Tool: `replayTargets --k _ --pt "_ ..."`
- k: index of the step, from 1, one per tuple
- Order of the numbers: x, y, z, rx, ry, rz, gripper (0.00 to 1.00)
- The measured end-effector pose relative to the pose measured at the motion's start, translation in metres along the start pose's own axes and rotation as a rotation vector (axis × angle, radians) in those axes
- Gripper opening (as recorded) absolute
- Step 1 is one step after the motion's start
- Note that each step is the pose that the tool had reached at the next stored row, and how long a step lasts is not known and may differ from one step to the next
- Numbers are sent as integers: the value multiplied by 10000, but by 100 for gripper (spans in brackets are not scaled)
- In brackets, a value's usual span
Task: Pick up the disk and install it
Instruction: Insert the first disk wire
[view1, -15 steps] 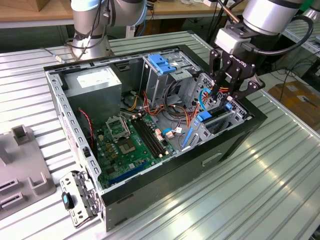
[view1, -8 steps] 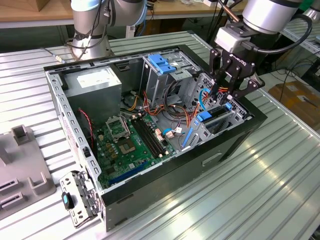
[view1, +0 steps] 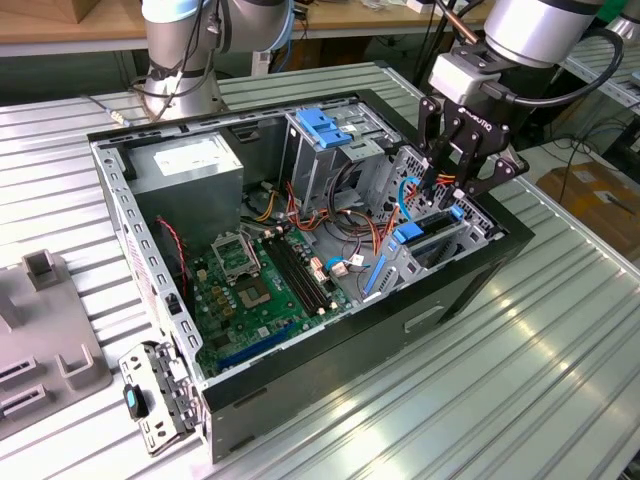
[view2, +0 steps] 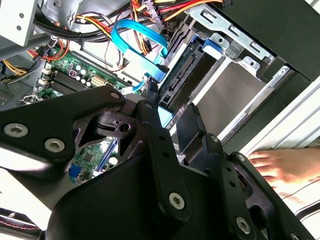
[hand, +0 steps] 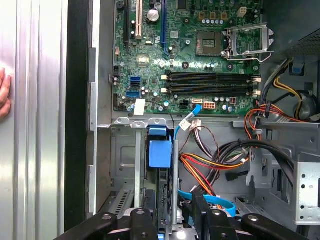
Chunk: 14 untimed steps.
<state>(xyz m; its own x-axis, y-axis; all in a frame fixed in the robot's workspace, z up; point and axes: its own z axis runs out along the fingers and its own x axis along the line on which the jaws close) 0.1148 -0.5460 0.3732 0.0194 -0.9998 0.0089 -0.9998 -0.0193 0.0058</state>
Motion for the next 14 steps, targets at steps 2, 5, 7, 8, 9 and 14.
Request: replayTargets --k 2,5,7,8,9,14 --pt "0 0 0 0 0 0 42" --pt "-2 -11 -1 0 1 1 42" --pt "-3 -52 0 0 -1 0 42" --pt "-6 -71 1 0 -2 0 42" --pt "-17 -87 2 0 3 0 42" --pt "-92 -112 38 0 20 0 42"
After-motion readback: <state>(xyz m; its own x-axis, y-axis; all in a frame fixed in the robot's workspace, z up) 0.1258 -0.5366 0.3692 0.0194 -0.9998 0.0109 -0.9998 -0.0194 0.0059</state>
